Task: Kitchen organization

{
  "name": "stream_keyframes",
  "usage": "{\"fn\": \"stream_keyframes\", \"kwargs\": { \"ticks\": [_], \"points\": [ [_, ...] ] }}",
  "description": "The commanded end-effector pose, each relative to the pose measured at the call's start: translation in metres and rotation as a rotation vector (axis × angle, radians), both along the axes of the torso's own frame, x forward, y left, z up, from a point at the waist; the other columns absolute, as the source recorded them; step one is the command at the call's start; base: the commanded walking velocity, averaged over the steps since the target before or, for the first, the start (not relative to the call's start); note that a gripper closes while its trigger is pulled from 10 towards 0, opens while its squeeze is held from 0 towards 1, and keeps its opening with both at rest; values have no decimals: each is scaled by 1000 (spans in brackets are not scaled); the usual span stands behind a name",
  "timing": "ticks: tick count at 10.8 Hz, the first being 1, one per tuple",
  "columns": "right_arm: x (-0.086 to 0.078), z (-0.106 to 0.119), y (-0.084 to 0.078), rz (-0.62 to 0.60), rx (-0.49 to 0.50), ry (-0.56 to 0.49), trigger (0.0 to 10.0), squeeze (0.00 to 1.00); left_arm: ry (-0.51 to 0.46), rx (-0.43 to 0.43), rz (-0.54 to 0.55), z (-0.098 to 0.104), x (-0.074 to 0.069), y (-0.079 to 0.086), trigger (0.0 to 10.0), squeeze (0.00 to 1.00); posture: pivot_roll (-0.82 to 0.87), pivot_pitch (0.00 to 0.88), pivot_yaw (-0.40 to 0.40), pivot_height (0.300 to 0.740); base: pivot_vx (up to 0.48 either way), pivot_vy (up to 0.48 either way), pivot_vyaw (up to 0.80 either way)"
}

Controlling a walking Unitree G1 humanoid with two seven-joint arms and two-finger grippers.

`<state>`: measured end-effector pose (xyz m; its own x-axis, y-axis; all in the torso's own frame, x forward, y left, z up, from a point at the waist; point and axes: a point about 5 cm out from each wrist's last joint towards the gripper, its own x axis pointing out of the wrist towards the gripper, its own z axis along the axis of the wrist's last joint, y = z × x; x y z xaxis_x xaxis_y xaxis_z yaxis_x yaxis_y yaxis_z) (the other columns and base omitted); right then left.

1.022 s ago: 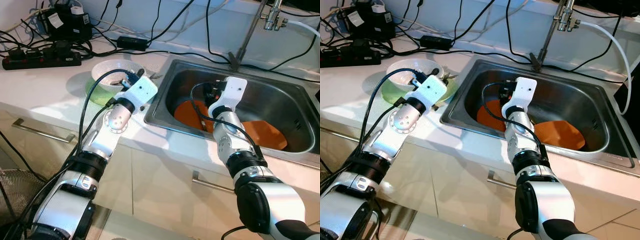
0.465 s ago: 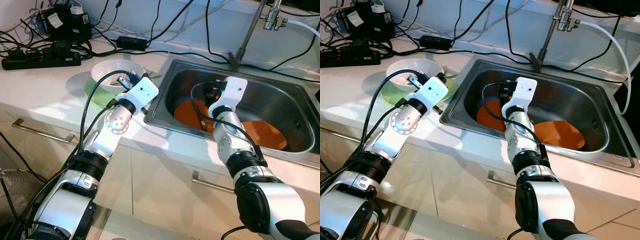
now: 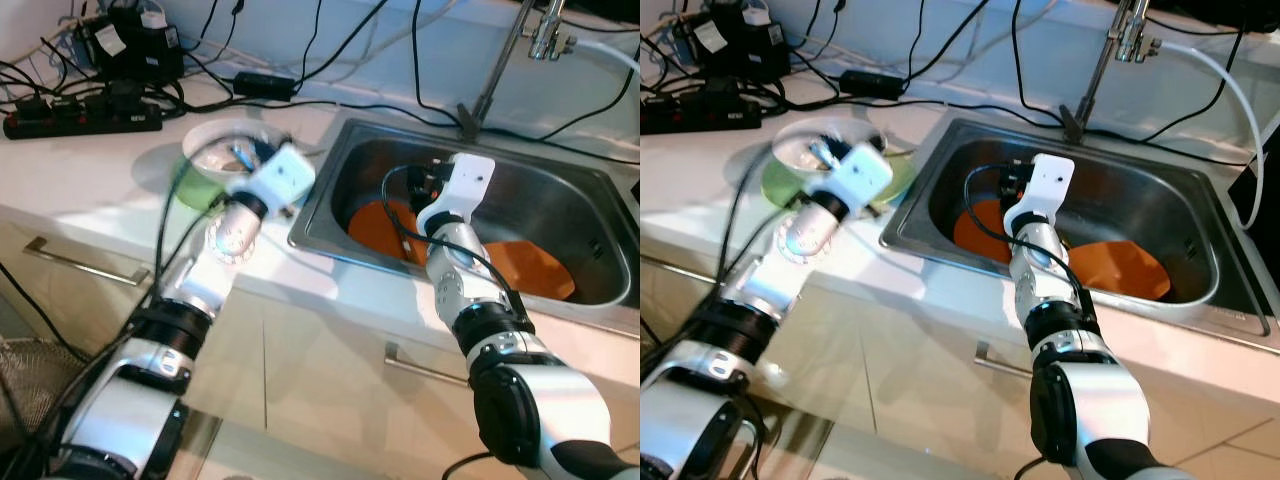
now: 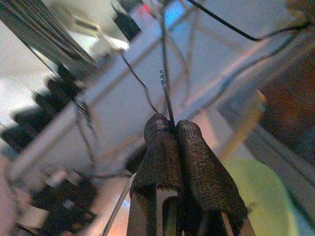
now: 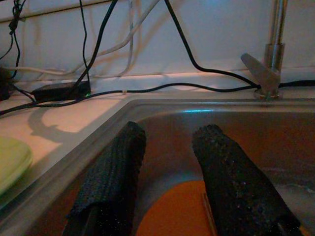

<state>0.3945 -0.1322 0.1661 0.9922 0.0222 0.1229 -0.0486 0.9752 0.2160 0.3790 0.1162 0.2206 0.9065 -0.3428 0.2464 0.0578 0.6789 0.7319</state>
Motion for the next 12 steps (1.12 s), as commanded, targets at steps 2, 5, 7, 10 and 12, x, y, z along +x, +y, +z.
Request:
{"fn": "stream_keyframes", "kwargs": {
  "ticks": [2, 5, 7, 10, 12],
  "points": [
    [1, 3, -4, -12, 1, -6, 10000, 0, -179, 23, -76, 33, -12, -16, 1490, 0, 258, 22, -79, 740, 0, 0, 0],
    [0, 0, -7, -20, -8, -3, 10000, 0, -197, -359, -502, 69, -62, -56, 10000, 0, 256, 21, -78, 740, 0, 0, 0],
    [-1, 0, -6, -9, -34, -17, 10000, 0, -130, -500, -626, 77, -74, -63, 10000, 0, 257, 21, -81, 740, 0, 0, 0],
    [-3, 7, -4, 62, -151, -92, 10000, 1000, -26, -648, -676, 76, -73, -54, 10000, 0, 255, 21, -80, 740, 0, 0, 0],
    [-8, 11, 5, 187, -208, -171, 10000, 1000, 29, -708, -701, 73, -73, -54, 10000, 0, 252, 19, -80, 740, 0, 0, 0]
  ]
}}
